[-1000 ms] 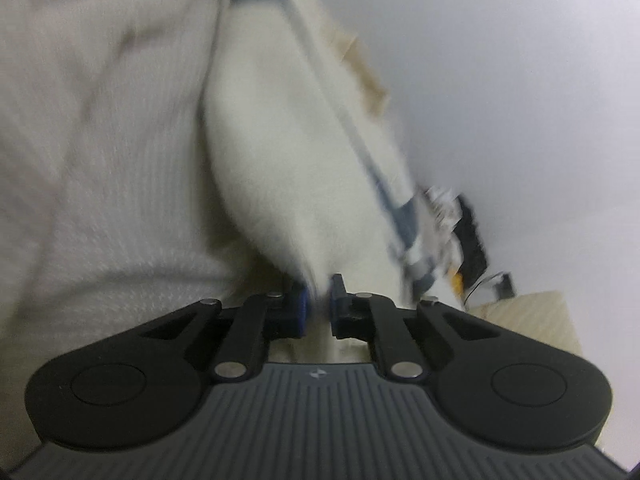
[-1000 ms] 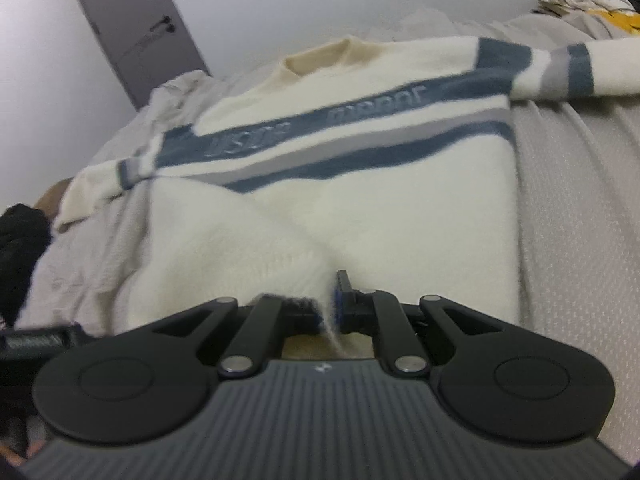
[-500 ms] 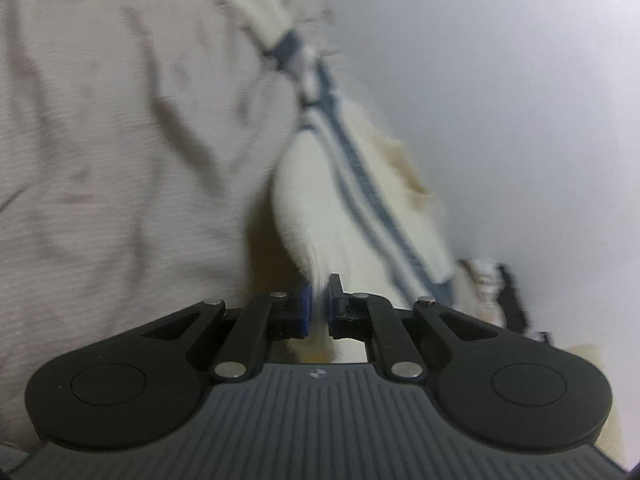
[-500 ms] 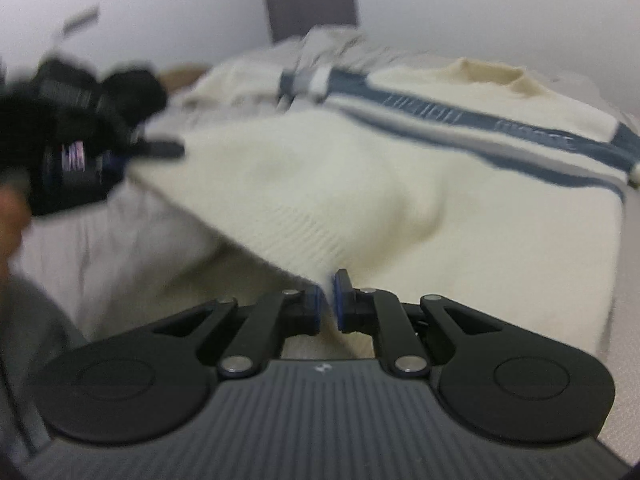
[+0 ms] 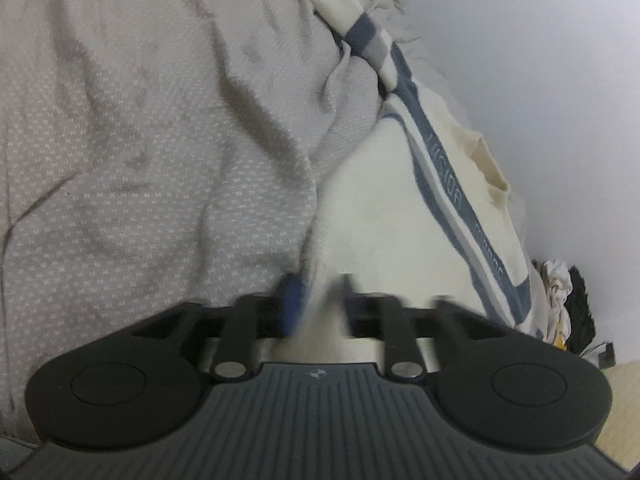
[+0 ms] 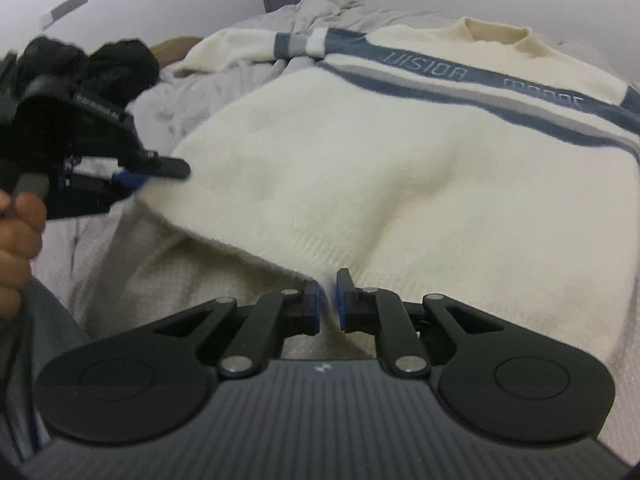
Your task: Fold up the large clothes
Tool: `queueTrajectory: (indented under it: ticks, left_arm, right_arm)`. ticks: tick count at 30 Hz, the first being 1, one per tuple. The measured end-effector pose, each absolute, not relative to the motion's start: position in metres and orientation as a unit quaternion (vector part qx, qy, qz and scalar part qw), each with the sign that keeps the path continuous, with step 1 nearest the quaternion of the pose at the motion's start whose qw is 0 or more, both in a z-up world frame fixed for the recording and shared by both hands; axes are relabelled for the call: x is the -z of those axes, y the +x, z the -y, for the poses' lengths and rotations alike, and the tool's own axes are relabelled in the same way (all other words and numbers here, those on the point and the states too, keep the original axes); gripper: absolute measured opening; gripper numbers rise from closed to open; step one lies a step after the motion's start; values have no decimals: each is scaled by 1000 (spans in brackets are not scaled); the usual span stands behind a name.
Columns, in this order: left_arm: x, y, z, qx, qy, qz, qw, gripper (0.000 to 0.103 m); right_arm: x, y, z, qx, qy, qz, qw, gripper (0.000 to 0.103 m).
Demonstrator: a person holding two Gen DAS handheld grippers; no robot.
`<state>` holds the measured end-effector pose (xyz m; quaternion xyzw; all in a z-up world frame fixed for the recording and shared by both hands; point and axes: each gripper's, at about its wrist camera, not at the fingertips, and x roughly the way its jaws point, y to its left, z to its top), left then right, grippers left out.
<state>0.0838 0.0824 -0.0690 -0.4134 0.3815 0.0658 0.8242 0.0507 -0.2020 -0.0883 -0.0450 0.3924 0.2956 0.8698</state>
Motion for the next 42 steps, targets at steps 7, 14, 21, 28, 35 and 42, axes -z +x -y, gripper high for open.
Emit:
queueTrajectory:
  ticks: [7,14,21,28,35,42]
  left_arm:
    - [43,62,-55,-43,-341,-356,869,76]
    - [20,60,-22,-19,-263,-330,906,76]
    - [3,106,35,62,-196,-336,919,76]
    - [28,161,96,107,-139,-332,927,76]
    - [77,193,110,113,-109,-351,923,76]
    - [103,209,110,103,-108,-363,920,76]
  right_arm:
    - [64,47,231,-271,38,-383,882,62]
    - [43,58,272,-225,94,-367,898,64]
    - [2,91,349,-153,188,-324,915,65]
    - [-4,129,439,-80,221,-299,925,68]
    - [47,182,521,-2,277,-292,915,74]
    - [115,244,592,62,378,-260,886,74]
